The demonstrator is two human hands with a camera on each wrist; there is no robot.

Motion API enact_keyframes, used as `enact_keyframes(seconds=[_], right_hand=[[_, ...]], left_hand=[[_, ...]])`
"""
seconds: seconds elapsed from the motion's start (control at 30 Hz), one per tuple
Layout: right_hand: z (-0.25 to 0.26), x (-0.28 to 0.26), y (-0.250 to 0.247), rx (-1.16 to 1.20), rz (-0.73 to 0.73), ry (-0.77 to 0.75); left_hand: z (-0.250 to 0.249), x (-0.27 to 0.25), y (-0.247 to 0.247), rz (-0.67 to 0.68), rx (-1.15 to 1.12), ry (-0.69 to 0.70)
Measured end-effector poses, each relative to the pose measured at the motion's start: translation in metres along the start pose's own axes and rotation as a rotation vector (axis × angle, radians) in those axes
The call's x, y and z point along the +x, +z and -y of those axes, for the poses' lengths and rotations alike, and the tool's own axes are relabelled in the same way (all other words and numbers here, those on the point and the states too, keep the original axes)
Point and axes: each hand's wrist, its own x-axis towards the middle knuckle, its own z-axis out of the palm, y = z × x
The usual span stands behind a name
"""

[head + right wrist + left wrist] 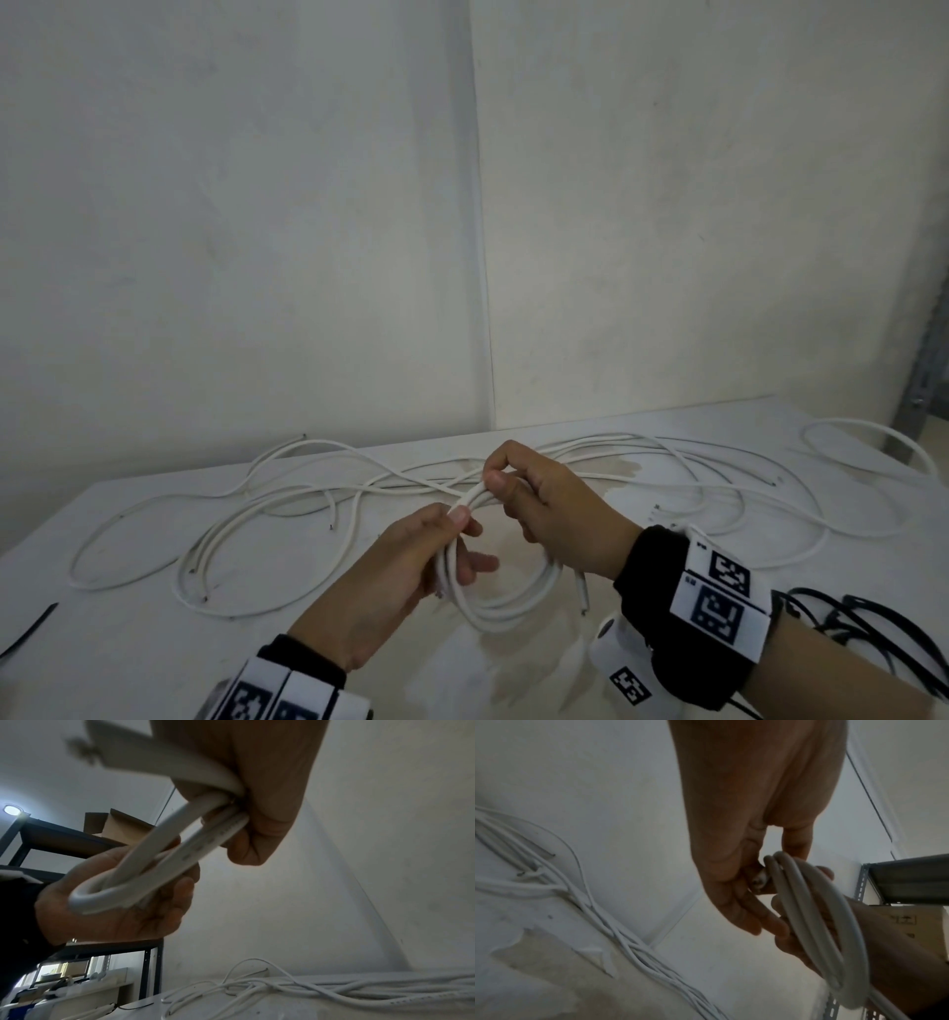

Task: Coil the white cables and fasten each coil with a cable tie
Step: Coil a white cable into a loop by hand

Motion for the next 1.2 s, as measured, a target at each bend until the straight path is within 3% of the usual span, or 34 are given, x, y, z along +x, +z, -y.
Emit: enact_keyframes(seconds=[0.17,0.3,0.43,0.6,0.77,0.87,0.93,1.1,1.2], right_hand=[[0.005,0.0,0.002,-0.096,0.043,-0.029],[0.004,0.0,-0.001,-0.081,0.028,-0.025],[0.0,-0.001,-0.001,0.105,0.039,0.039],[-0.005,-0.004,-0.009,0.23,0.104,0.101],[-0.012,-0.003,-0.014,-0.241,-0.064,-0.012],[-0.014,-0.001,-0.016,-0.377,-0.127,0.019],[-0.016,0.0,-0.014,-0.311,-0.138,0.088],[-0.004,-0.003,0.001,0.301,-0.11,0.297],[0.004,-0.007,0.008,0.381,-0.055,0.281]], left_hand=[[-0.006,0.001,0.008,0.014,-0.167,-0.118],[-0.006,0.001,0.02,-0.014,-0.146,-0.079],[-0.004,0.003,0.022,-0.072,0.005,-0.002],[0.002,0.002,0.015,-0.111,-0.016,0.0],[0.003,0.002,0.012,-0.13,-0.063,0.014],[0.002,0.003,0.01,-0.135,-0.087,0.031],[0.001,0.004,0.009,-0.132,-0.091,0.046],[0.001,0.007,0.01,-0.168,-0.132,0.071],[0.0,0.008,0.009,-0.19,-0.148,0.073]])
